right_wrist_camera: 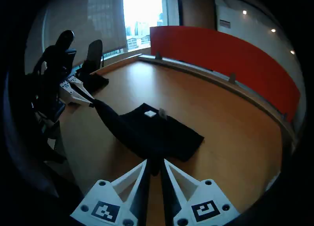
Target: Fold towel
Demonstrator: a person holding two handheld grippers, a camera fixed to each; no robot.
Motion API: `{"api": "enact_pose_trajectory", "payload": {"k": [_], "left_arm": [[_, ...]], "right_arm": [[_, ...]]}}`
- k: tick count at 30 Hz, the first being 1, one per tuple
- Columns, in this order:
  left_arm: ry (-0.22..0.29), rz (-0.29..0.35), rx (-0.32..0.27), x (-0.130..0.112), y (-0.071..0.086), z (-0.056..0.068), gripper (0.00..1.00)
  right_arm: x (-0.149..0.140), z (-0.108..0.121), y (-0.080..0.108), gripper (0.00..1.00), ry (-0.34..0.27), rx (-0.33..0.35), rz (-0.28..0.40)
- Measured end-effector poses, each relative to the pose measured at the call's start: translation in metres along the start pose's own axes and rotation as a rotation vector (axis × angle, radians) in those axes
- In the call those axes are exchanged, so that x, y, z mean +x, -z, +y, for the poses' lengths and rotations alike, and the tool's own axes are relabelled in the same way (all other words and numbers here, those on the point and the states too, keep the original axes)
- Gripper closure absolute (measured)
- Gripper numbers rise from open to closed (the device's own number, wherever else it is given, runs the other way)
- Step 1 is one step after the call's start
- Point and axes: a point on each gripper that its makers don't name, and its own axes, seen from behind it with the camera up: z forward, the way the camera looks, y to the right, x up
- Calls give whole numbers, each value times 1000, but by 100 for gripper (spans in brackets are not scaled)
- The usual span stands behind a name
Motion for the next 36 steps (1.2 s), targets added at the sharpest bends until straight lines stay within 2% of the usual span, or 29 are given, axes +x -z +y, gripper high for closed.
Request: {"api": "enact_pose_trajectory", "payload": {"k": [6,11,21,28,36], "left_arm": [[5,-4,-18,-1,6,5,86],[-5,-6,-15,-3,9,5,86],[1,-9,-10,-2,4,3,86],[14,-7,3,3,-6,-5,86],[24,-8,19,15,-26,-18,86]], "right_arm": [[-1,-4,6,84,-2,5,-6],[-1,-8,8,84,-5,10,-6],[-5,-6,4,84,-8,8,-23],[-4,3,-5,84,-9,-2,-39],[-3,22,-23,84,-38,-21,-65]]}}
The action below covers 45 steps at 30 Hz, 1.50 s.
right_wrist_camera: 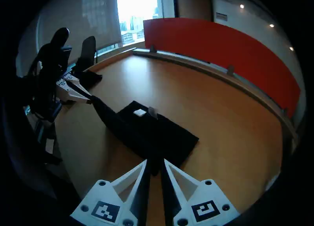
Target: Fold towel
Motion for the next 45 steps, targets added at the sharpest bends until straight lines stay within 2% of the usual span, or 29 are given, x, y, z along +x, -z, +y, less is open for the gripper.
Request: {"api": "enact_pose_trajectory", "payload": {"k": [8,15,27,45], "left_arm": [[8,-5,14,11,-25,-11,86],[-3,-21,18,14,-41,-16,86],[-2,-51,38,11,-60,-25,86],[-31,-125,85,-5,-108,-41,84]], "right_arm": [[2,22,-21,84,-36,-20,-24],[2,36,-32,84,-47,-25,-40],[-6,46,-51,84,-41,-18,-75],[-29,65,-94,83,-85,-48,-132]]}}
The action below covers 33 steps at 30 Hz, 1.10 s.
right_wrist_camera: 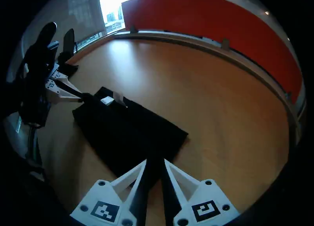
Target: Fold towel
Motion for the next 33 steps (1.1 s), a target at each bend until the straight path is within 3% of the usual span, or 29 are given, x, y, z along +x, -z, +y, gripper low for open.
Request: {"api": "enact_pose_trajectory", "payload": {"k": [6,18,24,28,30,33], "left_arm": [[2,-7,15,-4,-10,-6,78],[-12,-3,62,2,-17,-22,70],[-36,0,88,11,-17,-33,52],[-43,3,103,17,-16,-39,50],[-45,3,112,20,-17,-42,40],[-48,5,124,24,-18,-46,39]], "right_arm": [[-2,7,-11,77,-12,-21,-5],[1,22,-23,53,5,-65,-11],[10,33,-26,43,-1,-95,4],[17,41,-26,39,-5,-111,16],[21,45,-27,39,-5,-119,22],[26,49,-27,39,-3,-131,30]]}}
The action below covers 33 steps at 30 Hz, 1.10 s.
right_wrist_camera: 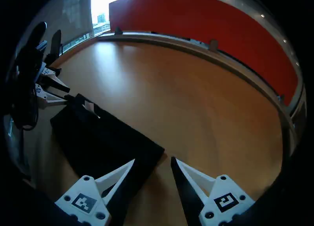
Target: Fold towel
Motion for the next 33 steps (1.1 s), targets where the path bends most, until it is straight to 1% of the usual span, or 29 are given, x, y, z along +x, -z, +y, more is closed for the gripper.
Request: {"api": "enact_pose_trajectory", "payload": {"k": [7,9,11,13,15,17,19,25,33], "left_arm": [[4,17,29,9,1,-10,37],[7,21,35,10,3,-12,32],[11,21,33,10,5,-12,27],[18,22,25,9,8,-11,19],[28,22,16,6,10,-9,7],[38,25,12,4,13,-9,6],[44,27,10,2,15,-8,6],[54,30,11,-4,22,-7,5],[72,36,10,-15,34,-1,5]], "right_arm": [[9,8,-1,39,4,-25,15],[11,10,0,37,5,-30,18],[11,11,2,30,7,-34,23],[12,11,4,23,8,-37,26],[11,10,8,13,9,-38,29],[9,9,11,8,11,-38,30],[7,8,14,7,11,-38,30],[-1,1,22,7,5,-35,31],[-13,-10,36,8,-6,-29,34]]}}
